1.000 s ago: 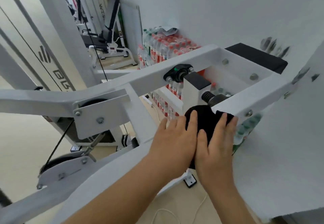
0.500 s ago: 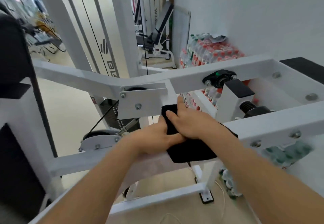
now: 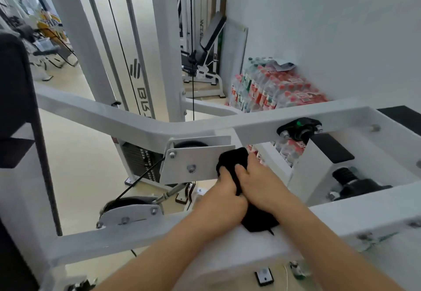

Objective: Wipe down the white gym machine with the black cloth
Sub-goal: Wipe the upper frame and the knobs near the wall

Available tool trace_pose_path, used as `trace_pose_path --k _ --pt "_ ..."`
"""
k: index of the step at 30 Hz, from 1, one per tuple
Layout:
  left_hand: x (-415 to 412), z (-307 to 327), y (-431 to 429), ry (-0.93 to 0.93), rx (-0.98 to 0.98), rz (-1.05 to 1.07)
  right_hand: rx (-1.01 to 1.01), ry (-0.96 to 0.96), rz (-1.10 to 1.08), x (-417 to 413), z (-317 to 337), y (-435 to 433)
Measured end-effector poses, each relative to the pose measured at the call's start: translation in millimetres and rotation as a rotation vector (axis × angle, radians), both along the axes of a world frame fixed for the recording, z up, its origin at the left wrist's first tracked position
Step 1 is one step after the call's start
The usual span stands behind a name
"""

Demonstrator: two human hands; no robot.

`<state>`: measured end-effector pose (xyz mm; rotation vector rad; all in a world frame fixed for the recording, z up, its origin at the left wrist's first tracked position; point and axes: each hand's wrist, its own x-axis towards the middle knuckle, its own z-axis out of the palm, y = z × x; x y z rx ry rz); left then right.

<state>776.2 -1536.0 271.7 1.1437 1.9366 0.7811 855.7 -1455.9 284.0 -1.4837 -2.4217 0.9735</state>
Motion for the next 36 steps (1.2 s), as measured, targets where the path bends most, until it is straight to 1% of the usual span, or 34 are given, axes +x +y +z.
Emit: trace_pose_path --k 2,4,6,7,8,9,10,11,12,13,14,15,18,20,21,22,23,24,26,27,28,29,30,31,33,34,35,36 --pt "0.6 -0.1 10.9 0.081 0.062 0.055 0.014 0.156 -0.072 -9.3 -5.0 18.1" --pt "1.8 5.6 2.9 0.234 0.138 -0.034 0.116 0.333 -0.150 -9.6 -7.2 28.5" --pt "-8.7 17.9 -12.8 0.387 0.320 -0.046 0.246 0.579 -0.201 -12.3 3.7 29.9" --pt "-21.4 23.0 -17.8 0.487 0.435 -0.001 0.285 0.653 -0.167 -20.3 12.0 28.9" --pt "-38.4 27.7 -21.3 0.586 0.511 0.060 0.318 0.649 -0.078 -31.7 16.2 28.2" --pt "-58.7 29.2 -23.9 0.645 0.555 0.137 0.353 0.556 0.058 -45.1 19.5 24.3" --pt "-81.1 28.2 -23.9 0.623 0.547 0.213 0.411 0.413 0.215 -62.6 19.0 18.4" --pt "-101.6 27.5 -24.1 0.528 0.479 0.266 0.500 0.272 0.346 -82.3 15.2 10.6" --pt "-115.9 23.2 -25.2 0.350 0.408 0.286 0.615 0.193 0.413 -99.4 9.6 2.7" --pt "-124.8 20.0 -25.9 0.173 0.362 0.282 0.719 0.157 0.437 -112.5 6.6 -3.2" --pt "-130.9 15.6 -25.7 0.072 0.373 0.274 0.782 0.124 0.451 -123.0 5.5 -6.9" --pt "-135.6 12.4 -25.1 0.026 0.405 0.263 0.783 0.110 0.462 -129.4 6.3 -9.5" --pt "-135.1 14.4 -23.3 -0.082 0.436 0.167 0.675 0.114 0.555 -115.0 13.9 -0.1" --pt "-135.0 13.3 -16.7 -0.121 0.402 0.077 0.603 0.072 0.561 -89.8 16.3 19.2" --pt "-136.1 12.7 -13.0 -0.136 0.384 0.057 0.554 0.063 0.517 -76.8 17.7 30.5" --pt "-137.7 12.9 -10.0 -0.165 0.367 0.064 0.507 0.069 0.477 -68.4 18.1 38.0" --pt "-140.4 13.5 -7.5 -0.198 0.364 0.090 0.518 0.083 0.447 -65.6 16.6 41.3" --pt "-143.0 13.7 -5.6 -0.226 0.374 0.122 0.597 0.096 0.428 -69.7 16.4 39.7" --pt "-145.8 17.4 -1.4 -0.244 0.416 0.160 0.805 0.040 0.364 -90.9 16.4 25.3" --pt "-147.2 20.3 0.1 -0.247 0.430 0.161 0.789 0.008 0.381 -105.0 18.7 16.1" --pt "-148.5 21.9 2.0 -0.269 0.447 0.154 0.745 0.017 0.425 -116.1 19.6 10.7" --pt "-150.2 23.4 3.7 -0.316 0.445 0.160 0.669 0.019 0.450 -123.4 21.1 8.1" --pt "-152.5 26.4 5.2 -0.360 0.414 0.165 0.584 0.004 0.464 -126.1 25.1 7.2" --pt "-155.1 30.6 5.7 -0.376 0.367 0.150 0.484 0.029 0.478 -123.7 29.3 7.1" --pt "-163.3 36.3 7.7 -0.319 0.266 0.012 0.343 0.078 0.475 -106.8 32.4 13.5" --pt "-166.1 36.7 9.3 -0.259 0.220 -0.055 0.328 0.046 0.449 -93.3 32.7 20.2" --pt "-167.6 35.9 11.3 -0.194 0.186 -0.096 0.354 0.024 0.392 -78.3 32.1 27.7" --pt "-167.5 35.1 13.5 -0.142 0.169 -0.114 0.429 0.034 0.318 -64.0 31.8 33.9"
